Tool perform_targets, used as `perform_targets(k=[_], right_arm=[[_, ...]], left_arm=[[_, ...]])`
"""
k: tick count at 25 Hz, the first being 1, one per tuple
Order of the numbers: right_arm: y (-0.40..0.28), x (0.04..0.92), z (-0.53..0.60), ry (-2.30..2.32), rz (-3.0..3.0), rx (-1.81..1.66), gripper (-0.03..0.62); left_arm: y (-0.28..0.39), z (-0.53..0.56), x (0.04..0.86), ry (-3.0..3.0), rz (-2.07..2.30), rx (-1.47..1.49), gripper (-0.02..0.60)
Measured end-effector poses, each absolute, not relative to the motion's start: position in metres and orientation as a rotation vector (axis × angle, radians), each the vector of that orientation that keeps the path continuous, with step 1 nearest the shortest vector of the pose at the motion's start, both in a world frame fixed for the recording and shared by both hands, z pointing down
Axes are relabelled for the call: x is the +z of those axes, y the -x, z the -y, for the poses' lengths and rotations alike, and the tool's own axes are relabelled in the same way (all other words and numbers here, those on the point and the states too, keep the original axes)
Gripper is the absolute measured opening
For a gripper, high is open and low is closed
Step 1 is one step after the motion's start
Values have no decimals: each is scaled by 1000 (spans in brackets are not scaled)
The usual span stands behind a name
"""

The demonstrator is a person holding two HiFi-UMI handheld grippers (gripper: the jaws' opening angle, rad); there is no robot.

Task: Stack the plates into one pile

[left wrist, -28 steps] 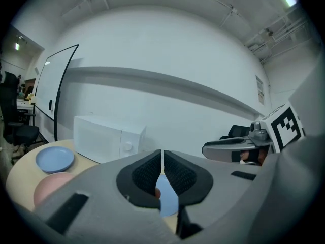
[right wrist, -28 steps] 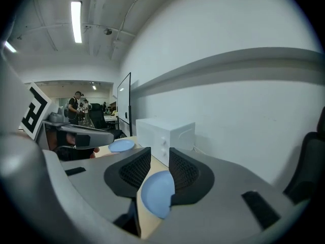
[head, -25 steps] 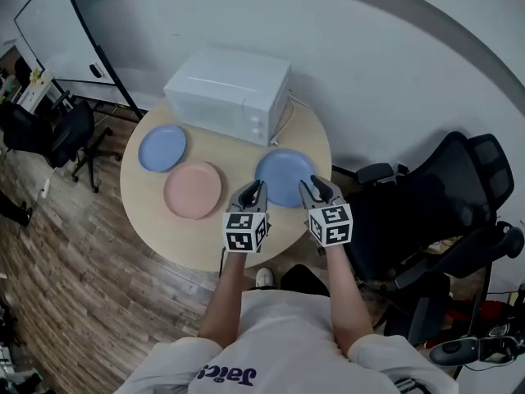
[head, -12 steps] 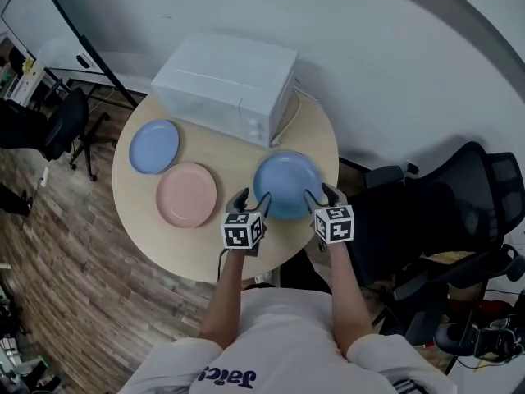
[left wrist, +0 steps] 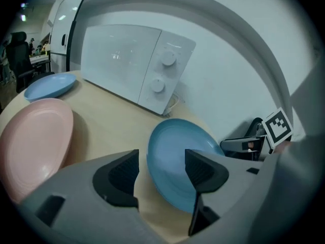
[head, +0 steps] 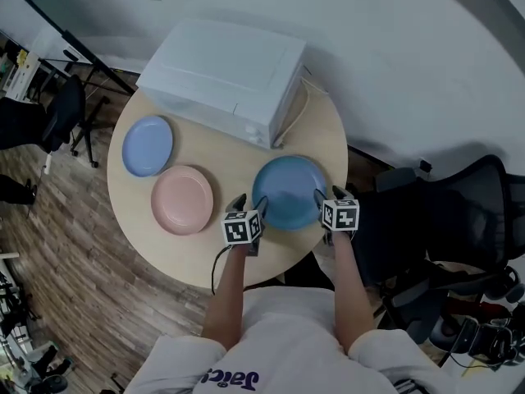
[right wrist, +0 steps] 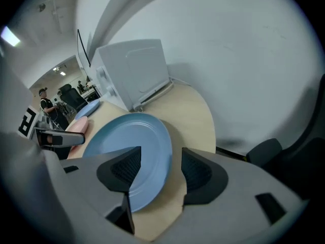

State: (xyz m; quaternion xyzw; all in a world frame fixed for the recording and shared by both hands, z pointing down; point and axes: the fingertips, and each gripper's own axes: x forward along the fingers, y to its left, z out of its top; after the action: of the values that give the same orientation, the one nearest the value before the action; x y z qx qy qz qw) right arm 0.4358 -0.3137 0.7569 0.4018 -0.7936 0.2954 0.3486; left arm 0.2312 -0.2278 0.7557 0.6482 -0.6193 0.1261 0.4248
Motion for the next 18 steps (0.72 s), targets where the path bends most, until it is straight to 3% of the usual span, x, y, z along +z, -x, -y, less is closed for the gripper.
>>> perform_targets(k=[6,11,12,14,16,18], right_arm=[[-438,781,318,-1038,1981,820,242],[-441,789,318,-1052,1932,837,227],[-443,790,318,-1063,1923,841,198],[-446,790,317,-1080,1905,842,52],[-447,791,316,-1084,1893,850,52],[-448,791,312,-1086,1879,859,48]], left_arm=[[-225,227,780,-1527,1550,381,276],[-217,225,787,-1489,1567,409,145],[-218,224,787,-1485,1565,407,131],[-218,223,787,-1478,1557,400,84],[-219,223,786,-1470,1550,391,37],[-219,222,785,-1460,1551,392,31]])
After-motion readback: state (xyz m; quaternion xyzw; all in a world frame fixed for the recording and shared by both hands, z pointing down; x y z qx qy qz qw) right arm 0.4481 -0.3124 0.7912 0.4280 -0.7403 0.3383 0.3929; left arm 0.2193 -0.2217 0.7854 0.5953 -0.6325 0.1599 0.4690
